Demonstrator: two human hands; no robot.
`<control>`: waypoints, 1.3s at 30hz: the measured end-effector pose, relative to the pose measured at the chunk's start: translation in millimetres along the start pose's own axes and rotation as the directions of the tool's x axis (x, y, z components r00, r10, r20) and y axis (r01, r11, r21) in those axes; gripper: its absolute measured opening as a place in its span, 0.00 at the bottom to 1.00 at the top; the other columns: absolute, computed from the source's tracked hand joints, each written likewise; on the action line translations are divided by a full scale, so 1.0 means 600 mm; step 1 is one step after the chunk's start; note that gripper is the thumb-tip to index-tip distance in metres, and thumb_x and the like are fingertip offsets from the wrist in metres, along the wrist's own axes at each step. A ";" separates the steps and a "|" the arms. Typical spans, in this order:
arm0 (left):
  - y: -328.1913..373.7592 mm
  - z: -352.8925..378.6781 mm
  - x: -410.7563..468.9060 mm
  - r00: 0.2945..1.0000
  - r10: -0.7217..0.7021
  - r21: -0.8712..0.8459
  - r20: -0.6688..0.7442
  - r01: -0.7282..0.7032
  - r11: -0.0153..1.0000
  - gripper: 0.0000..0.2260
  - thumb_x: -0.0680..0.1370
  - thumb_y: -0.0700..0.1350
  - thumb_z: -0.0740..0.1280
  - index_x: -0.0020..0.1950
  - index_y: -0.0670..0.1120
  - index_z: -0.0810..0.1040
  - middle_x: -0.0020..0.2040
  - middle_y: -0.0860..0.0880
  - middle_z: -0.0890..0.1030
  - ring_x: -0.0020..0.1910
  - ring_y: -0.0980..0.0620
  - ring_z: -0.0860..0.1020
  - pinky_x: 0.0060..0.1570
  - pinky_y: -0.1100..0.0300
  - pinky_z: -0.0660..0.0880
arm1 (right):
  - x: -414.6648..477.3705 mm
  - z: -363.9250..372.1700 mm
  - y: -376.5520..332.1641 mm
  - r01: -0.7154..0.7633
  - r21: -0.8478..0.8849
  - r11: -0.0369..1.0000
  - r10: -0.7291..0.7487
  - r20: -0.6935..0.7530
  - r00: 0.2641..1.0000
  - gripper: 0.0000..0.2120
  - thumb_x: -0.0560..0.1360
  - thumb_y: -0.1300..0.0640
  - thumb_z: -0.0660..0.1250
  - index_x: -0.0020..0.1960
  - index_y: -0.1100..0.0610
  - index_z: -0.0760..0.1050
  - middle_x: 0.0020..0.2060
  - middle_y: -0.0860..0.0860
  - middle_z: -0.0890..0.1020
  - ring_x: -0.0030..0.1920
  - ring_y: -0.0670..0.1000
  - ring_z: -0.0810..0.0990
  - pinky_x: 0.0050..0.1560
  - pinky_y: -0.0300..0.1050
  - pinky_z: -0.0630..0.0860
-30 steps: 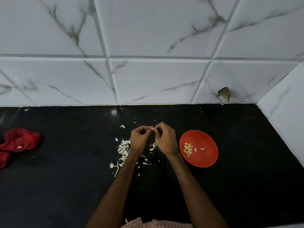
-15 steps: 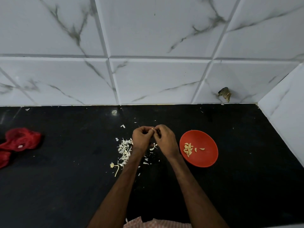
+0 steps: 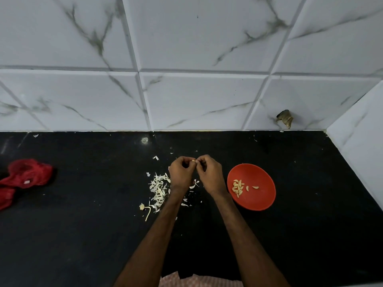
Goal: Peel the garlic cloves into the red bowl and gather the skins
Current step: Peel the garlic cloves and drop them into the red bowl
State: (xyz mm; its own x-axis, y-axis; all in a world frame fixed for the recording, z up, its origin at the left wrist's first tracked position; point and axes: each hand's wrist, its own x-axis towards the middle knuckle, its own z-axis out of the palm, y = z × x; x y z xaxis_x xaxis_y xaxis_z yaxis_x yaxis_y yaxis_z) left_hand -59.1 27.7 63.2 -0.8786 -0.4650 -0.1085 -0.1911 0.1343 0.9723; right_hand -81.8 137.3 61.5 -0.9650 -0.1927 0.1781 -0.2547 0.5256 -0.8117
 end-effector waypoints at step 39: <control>-0.018 -0.017 0.012 0.997 0.052 -0.004 0.054 -0.052 0.999 0.06 0.79 0.37 0.68 0.51 0.46 0.82 0.45 0.50 0.84 0.45 0.53 0.82 0.44 0.56 0.80 | -0.001 0.000 0.015 -0.310 0.519 0.797 0.299 0.107 0.948 0.07 0.79 0.65 0.68 0.48 0.55 0.81 0.44 0.52 0.84 0.47 0.48 0.84 0.48 0.49 0.83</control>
State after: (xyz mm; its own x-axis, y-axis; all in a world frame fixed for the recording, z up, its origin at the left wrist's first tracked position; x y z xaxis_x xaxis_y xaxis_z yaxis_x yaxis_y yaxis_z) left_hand -58.8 13.8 53.8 -0.9098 -0.4093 -0.0687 -0.1435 0.1550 0.9774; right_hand -83.5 142.3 54.1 -0.9845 -0.1137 -0.1336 0.1288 0.0486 -0.9905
